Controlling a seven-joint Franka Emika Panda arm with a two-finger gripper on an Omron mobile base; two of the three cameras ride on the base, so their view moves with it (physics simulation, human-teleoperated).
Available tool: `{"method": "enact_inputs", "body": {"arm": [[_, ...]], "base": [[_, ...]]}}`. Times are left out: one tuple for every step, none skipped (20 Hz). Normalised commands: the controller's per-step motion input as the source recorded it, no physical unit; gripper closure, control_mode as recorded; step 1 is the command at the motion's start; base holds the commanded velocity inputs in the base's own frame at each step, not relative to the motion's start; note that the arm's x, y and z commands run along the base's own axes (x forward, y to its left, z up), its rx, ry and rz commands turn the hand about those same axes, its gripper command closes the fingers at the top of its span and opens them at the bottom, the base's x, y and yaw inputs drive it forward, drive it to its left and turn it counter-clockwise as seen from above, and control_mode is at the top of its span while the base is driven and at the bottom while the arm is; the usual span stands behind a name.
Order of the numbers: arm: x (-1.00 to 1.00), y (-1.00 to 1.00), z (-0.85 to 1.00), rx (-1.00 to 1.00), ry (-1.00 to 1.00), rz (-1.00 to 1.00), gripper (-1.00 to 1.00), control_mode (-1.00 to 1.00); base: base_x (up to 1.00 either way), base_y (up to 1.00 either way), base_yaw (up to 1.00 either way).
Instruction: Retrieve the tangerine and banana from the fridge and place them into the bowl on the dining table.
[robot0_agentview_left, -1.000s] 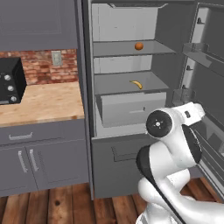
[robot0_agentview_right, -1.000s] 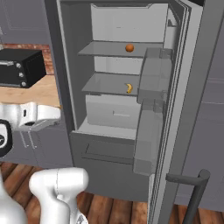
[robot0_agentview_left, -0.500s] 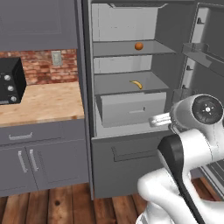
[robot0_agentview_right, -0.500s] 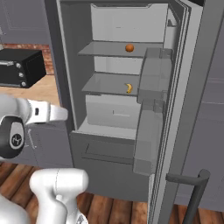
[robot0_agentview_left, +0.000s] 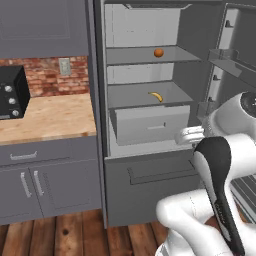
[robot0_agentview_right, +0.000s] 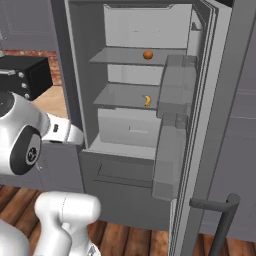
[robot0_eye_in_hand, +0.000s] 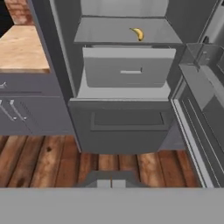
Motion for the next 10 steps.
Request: {"method": "enact_inputs", "body": {"arm": [[-0.11, 0.0, -0.27, 0.13, 0.07, 0.11, 1.0, -1.0], [-0.12, 0.0, -0.31, 0.1, 0.07, 0.13, 1.0, -1.0], [-0.1, 0.0, -0.32, 0.09, 0.05, 0.14, 1.0, -1.0], [-0.09, 0.0, -0.34, 0.06, 0.03, 0.13, 1.0, -1.0], [-0.09, 0.0, -0.34, 0.03, 0.01, 0.11, 1.0, -1.0], [-0.02, 0.0, -0.35, 0.0, 0.01, 0.09, 1.0, -1.0], [-0.04, 0.0, -0.35, 0.0, 0.0, 0.08, 1.0, -1.0], [-0.02, 0.0, -0.34, 0.0, 0.0, 0.07, 1.0, -1.0], [-0.01, 0.0, -0.34, 0.0, 0.0, 0.06, 1.0, -1.0], [0.0, 0.04, -0.36, 0.0, 0.0, 0.04, 1.0, -1.0]], "base": [[0.0, 0.0, 0.0], [0.0, 0.0, 0.0], [0.0, 0.0, 0.0], [0.0, 0.0, 0.0], [0.0, 0.0, 0.0], [0.0, 0.0, 0.0], [0.0, 0.0, 0.0], [0.0, 0.0, 0.0], [0.0, 0.0, 0.0], [0.0, 0.0, 0.0]]}}
